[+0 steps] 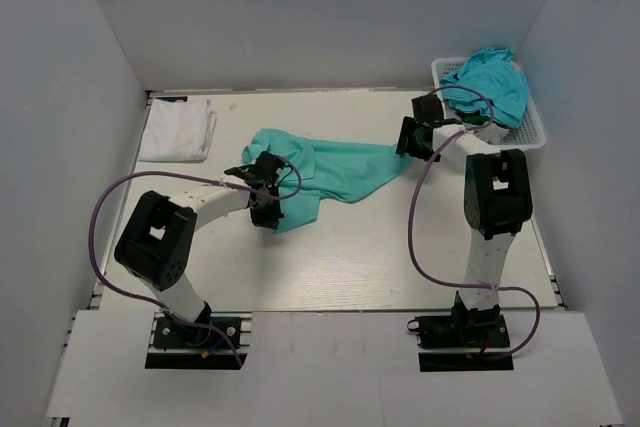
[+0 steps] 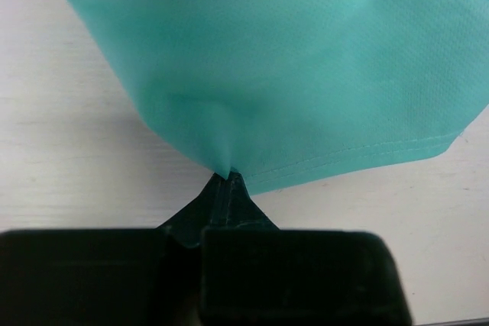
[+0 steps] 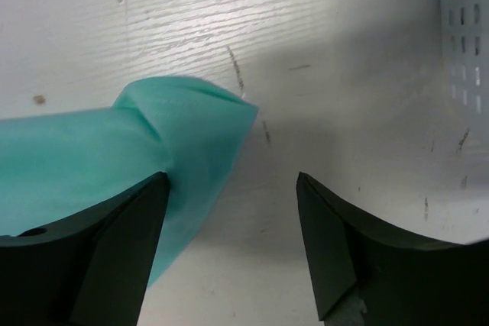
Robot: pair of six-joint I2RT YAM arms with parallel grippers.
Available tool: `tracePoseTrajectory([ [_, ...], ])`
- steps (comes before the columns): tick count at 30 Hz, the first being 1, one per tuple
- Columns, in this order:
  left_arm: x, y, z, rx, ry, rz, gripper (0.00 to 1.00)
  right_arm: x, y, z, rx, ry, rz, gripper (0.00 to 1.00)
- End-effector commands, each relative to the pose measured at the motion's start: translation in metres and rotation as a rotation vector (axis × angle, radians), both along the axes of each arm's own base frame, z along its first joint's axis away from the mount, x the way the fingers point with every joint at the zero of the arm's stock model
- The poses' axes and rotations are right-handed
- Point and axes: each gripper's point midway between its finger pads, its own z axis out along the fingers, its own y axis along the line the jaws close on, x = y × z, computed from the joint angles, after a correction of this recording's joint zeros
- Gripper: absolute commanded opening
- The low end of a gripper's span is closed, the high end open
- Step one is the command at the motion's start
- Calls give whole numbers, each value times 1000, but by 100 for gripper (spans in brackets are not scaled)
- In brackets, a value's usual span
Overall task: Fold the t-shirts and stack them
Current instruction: Flatten out the tshirt
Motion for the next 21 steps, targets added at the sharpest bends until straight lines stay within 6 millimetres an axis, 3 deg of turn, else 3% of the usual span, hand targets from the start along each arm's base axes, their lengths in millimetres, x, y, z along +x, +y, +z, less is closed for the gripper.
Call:
tracePoseTrajectory([
  [1, 7, 9, 21, 23, -88, 31, 0, 17, -16, 8, -38, -31, -39, 72],
  [3, 8, 15, 20, 36, -85, 44, 0, 19, -19, 0, -35, -17, -51, 69],
  [6, 6, 17, 20, 49, -80, 47, 0, 16, -11, -11, 10, 3, -30, 56],
  [10, 9, 16, 22, 45, -88, 47, 0, 9, 3, -23, 76, 20, 19, 46],
  [11, 14, 13, 27, 34, -107, 48, 0, 6, 8, -27, 104, 33, 36, 34],
  [13, 19, 11, 34, 22, -128, 49, 0, 5, 15, -24, 137, 24, 58, 19],
  [14, 27, 8, 45, 14, -164, 55, 0, 7, 15, -22, 142, 14, 56, 0],
  [16, 37, 9, 68, 3, -236, 71, 0, 6, 18, -8, 155, -10, 62, 0],
  [18, 50, 9, 100, -13, -331, 84, 0, 6, 22, 23, 171, -76, 95, 0],
  [21, 63, 9, 167, -79, -518, 98, 0, 4, 22, 68, 178, -159, 113, 0],
])
